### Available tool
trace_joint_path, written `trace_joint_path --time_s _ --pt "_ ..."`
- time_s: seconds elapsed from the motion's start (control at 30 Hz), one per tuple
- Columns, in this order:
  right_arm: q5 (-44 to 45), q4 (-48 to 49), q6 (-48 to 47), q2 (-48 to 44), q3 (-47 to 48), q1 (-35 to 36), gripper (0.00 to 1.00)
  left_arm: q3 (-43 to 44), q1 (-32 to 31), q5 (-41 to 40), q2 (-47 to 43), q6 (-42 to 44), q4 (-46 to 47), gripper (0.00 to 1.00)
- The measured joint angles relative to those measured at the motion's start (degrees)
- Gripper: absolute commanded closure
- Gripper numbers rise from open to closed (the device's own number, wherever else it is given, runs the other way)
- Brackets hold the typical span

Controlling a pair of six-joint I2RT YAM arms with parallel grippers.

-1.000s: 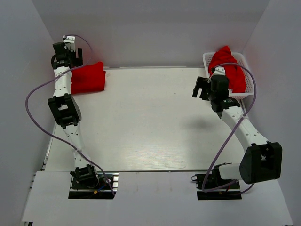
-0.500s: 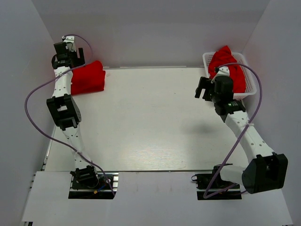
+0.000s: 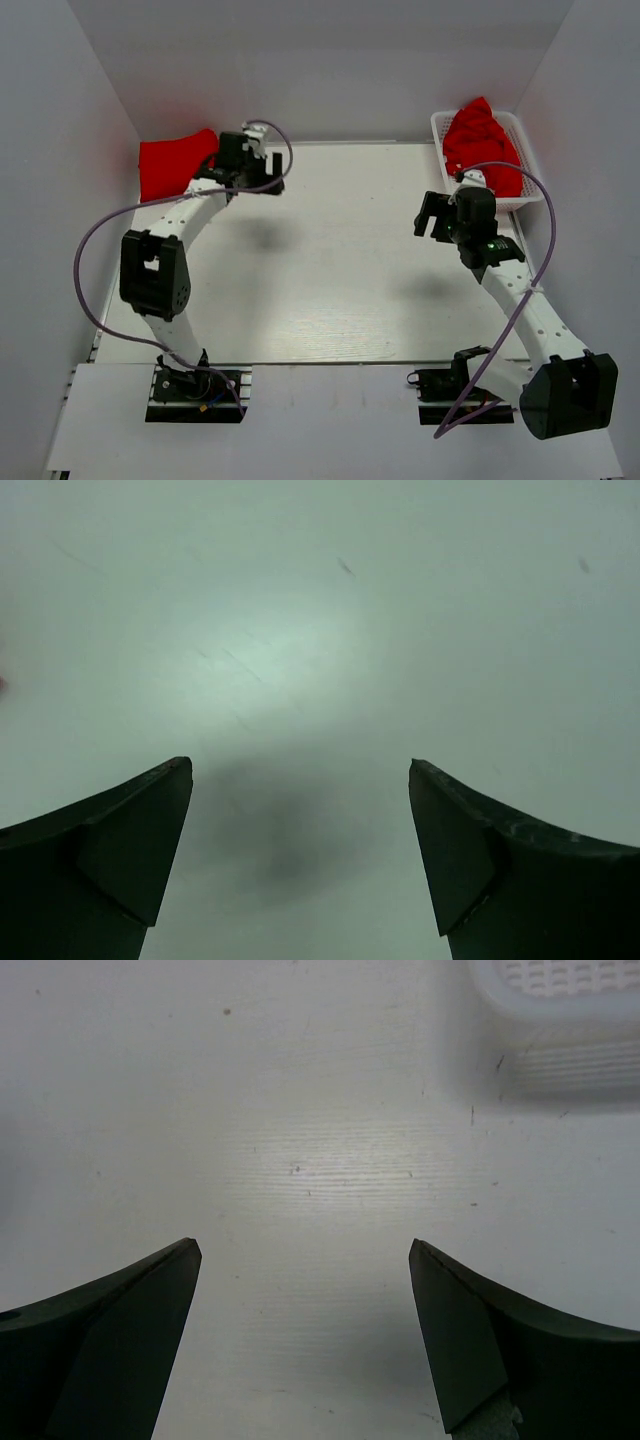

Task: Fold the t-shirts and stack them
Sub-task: Put the neatly folded tshirt into the corner of the board with the left arm

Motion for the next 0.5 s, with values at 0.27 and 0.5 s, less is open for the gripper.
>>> trace_joint_path --time_s 0.27,0.5 --pt "-1.84 -1.36 2.73 -1.22 -4.17 0.0 0.09 -20.41 -11.23 -6.78 -19.56 -6.38 -1.92 0.0" --pt "-2.73 -0.87 3.78 -1.31 -4.28 -0.02 0.09 -20.39 -13.6 -13.31 -23.54 -7.93 -3.78 0.0"
